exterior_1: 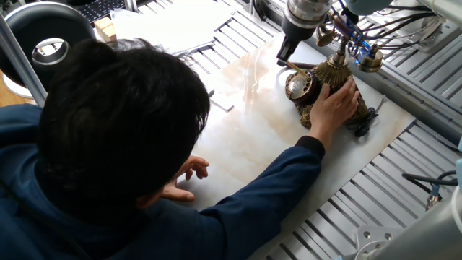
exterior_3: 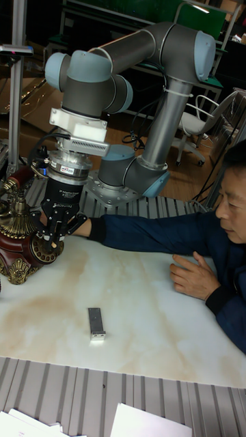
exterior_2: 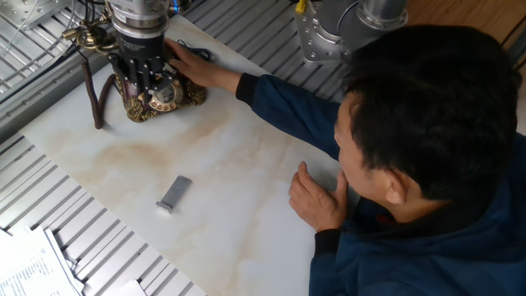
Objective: Dial a number on an old rotary phone
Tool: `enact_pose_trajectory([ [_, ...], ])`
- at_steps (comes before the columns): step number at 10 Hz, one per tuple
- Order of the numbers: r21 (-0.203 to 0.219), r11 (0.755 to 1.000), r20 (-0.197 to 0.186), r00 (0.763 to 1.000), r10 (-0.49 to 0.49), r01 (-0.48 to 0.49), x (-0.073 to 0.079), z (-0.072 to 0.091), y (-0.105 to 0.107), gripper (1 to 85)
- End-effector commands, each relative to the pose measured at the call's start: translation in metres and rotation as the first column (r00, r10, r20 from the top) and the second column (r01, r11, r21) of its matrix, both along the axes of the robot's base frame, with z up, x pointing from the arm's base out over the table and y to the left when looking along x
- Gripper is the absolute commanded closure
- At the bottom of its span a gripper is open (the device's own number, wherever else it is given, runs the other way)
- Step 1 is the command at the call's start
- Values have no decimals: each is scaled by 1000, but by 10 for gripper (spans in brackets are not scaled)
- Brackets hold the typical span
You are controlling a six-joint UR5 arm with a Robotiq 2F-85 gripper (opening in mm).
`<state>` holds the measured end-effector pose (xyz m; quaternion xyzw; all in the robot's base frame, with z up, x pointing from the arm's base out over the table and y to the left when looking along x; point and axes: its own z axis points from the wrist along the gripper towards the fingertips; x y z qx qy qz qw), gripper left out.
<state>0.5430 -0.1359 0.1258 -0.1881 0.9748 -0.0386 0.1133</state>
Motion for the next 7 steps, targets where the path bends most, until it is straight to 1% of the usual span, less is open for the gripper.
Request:
enact_pose_trajectory([
  [1,18,1000,11,1000,-9,9,3,1,1,837],
  [4,12,1000,15,1000,-13,13,2,-1,5,837],
  [7,11,1000,20,1000,-12,11,1,0,6,837],
])
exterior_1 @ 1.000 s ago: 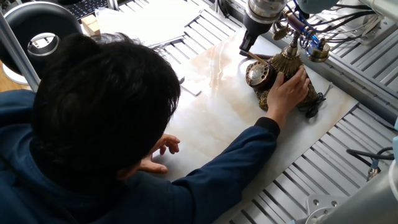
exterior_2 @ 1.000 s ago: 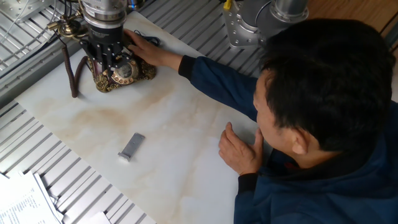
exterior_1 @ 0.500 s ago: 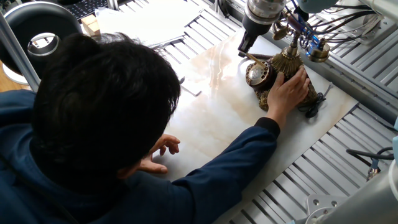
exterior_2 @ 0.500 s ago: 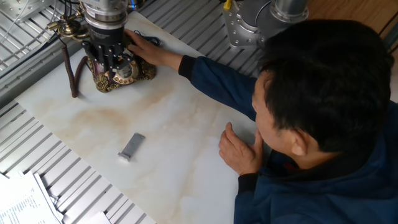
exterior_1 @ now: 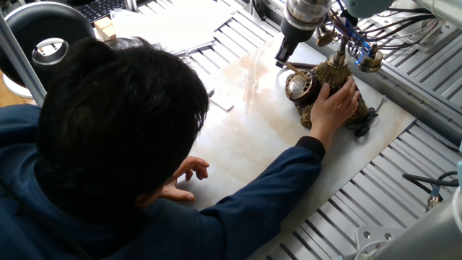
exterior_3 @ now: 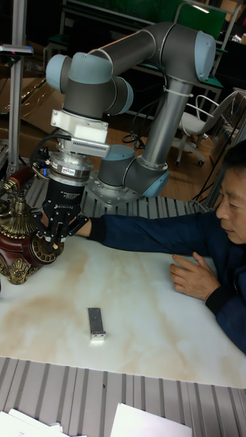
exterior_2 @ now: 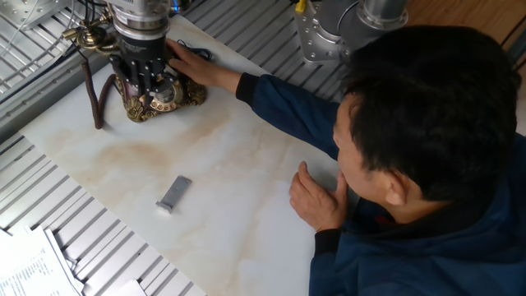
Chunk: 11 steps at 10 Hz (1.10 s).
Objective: Dial a number on an old rotary phone
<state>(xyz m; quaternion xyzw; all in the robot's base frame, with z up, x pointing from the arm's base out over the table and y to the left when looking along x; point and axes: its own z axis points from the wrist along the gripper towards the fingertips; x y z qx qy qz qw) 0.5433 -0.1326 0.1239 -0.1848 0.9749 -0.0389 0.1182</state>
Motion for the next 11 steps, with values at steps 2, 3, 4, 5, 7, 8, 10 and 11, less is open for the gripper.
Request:
enact_pose_trajectory([
  [2,5,1000,10,1000,4,-4,3,3,-2,837],
  [3,-7,1000,11,1000,8,-8,3,4,-3,837],
  [4,-5,1000,11,1000,8,-8,3,4,-2,837],
  [5,-11,1000,12,1000,13,-13,3,4,-3,837],
  [7,-17,1000,12,1000,19,-19,3,4,-4,837],
  [8,-20,1000,12,1000,23,-23,3,4,-5,837],
  [10,-1,1000,11,1000,14,-14,3,2,-5,837],
  [11,-1,1000,9,1000,14,-14,3,2,-5,837],
])
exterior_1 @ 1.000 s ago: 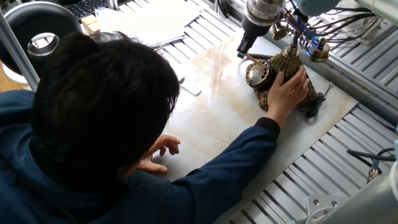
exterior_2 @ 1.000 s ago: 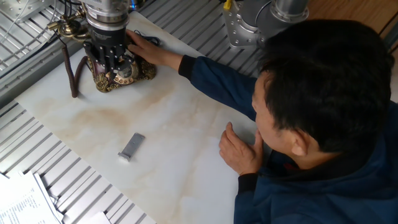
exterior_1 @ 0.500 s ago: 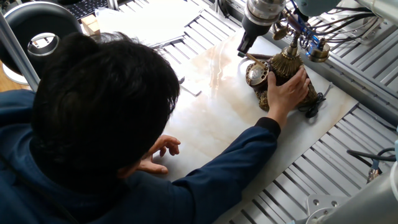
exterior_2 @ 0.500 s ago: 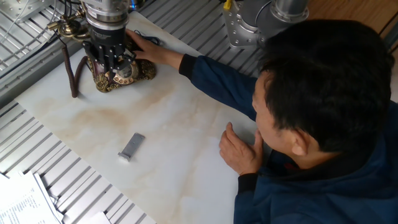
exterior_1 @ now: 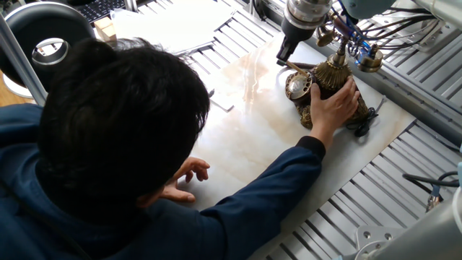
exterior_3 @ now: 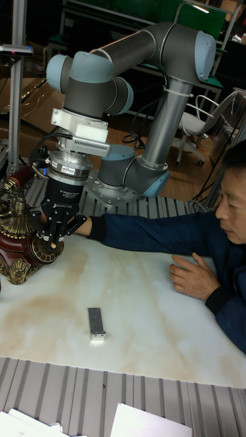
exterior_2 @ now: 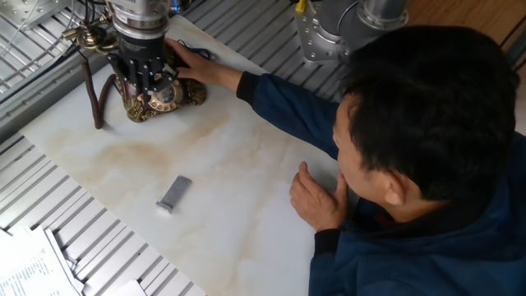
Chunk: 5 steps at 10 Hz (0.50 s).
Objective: Dial a number on an old rotary phone
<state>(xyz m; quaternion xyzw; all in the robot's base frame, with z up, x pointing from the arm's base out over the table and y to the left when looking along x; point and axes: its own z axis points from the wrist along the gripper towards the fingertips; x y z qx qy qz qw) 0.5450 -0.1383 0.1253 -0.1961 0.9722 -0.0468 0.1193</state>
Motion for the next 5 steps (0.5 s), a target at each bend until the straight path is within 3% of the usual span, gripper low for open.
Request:
enact_pose_trajectory([
  [1,17,1000,6,1000,-7,7,2,0,0,837],
  [5,23,1000,18,1000,-4,3,1,-2,-2,837],
])
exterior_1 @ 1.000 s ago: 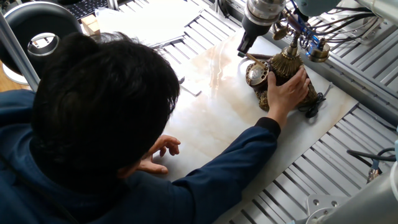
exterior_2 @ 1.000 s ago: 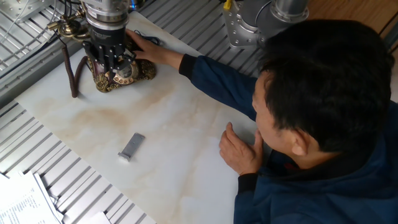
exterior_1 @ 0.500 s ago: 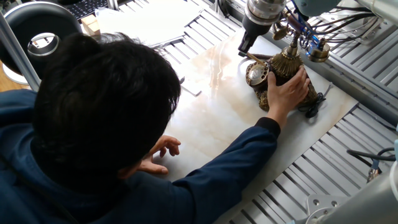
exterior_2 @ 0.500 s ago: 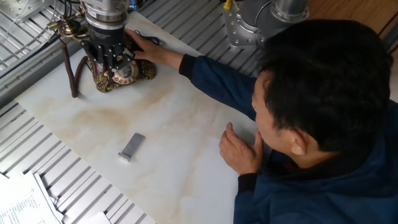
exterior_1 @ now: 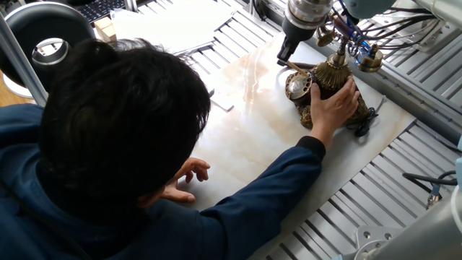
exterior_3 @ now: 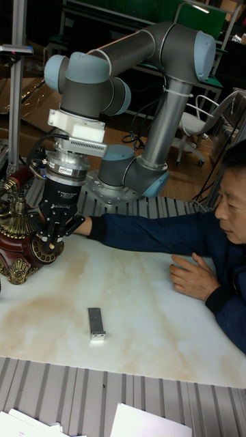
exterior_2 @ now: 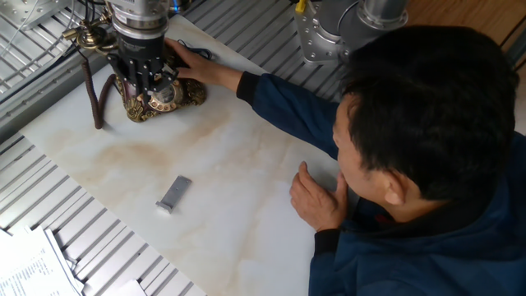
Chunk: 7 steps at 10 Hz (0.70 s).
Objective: Dial a number on an old rotary phone
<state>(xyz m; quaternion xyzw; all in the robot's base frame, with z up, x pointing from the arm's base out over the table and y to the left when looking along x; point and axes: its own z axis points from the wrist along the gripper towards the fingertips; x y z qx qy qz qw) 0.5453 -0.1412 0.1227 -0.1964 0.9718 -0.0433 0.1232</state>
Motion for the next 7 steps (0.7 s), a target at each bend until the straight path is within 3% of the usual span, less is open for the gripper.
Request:
enact_pose_trajectory([
  [1,10,1000,19,1000,4,-4,-1,2,3,837],
  [4,-24,998,41,997,67,-66,-4,6,2,837],
  [7,-7,994,71,992,109,-109,-2,-1,13,837],
])
